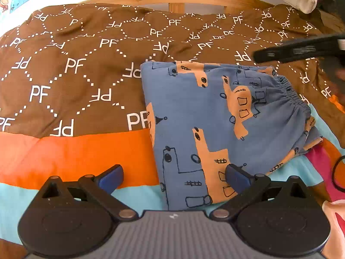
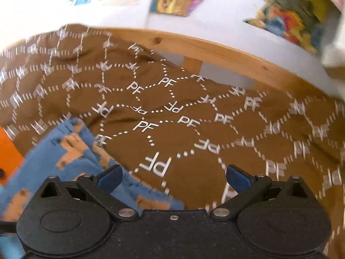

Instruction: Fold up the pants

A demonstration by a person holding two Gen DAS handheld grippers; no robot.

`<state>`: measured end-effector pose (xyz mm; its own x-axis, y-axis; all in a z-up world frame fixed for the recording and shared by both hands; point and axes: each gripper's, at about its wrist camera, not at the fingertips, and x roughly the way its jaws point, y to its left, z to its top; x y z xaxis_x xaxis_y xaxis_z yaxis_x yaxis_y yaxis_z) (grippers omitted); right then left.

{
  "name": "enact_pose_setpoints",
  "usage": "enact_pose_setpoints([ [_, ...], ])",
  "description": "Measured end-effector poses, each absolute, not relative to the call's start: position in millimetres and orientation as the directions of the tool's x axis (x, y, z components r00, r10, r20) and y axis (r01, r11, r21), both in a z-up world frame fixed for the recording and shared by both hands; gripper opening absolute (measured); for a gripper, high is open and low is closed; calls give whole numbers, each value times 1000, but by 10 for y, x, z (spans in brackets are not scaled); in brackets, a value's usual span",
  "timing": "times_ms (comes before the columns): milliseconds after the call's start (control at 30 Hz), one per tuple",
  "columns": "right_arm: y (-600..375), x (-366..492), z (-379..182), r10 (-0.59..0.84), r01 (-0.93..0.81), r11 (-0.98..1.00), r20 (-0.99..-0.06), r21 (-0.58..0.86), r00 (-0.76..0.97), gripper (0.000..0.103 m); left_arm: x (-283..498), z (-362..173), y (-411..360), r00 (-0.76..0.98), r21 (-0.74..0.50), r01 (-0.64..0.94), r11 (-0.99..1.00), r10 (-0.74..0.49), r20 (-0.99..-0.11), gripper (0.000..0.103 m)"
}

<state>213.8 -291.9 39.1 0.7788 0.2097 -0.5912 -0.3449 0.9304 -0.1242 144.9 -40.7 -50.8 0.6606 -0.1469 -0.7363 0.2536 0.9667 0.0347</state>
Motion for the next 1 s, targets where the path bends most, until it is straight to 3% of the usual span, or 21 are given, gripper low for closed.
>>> enact_pose_setpoints([
  [167,-3007,1706,400,273,-381,924,-677,-13,684,102,1442,-499,-415,661,37,247,968,-141,-737,102],
  [333,-3010,1429,74,212,-381,923,-768,-45,605,102,1430,-498,-424,663,37,236,971,-133,-737,102],
  [467,-3148,1485,-36,267,-342,936,-799,83,538,102,1412,-493,-430,668,38,223,974,-125,-734,102],
  [1000,-3391,1455,8,496,-449,845,-736,289,460,102,1355,-433,-372,672,-19,207,978,-156,-724,103],
])
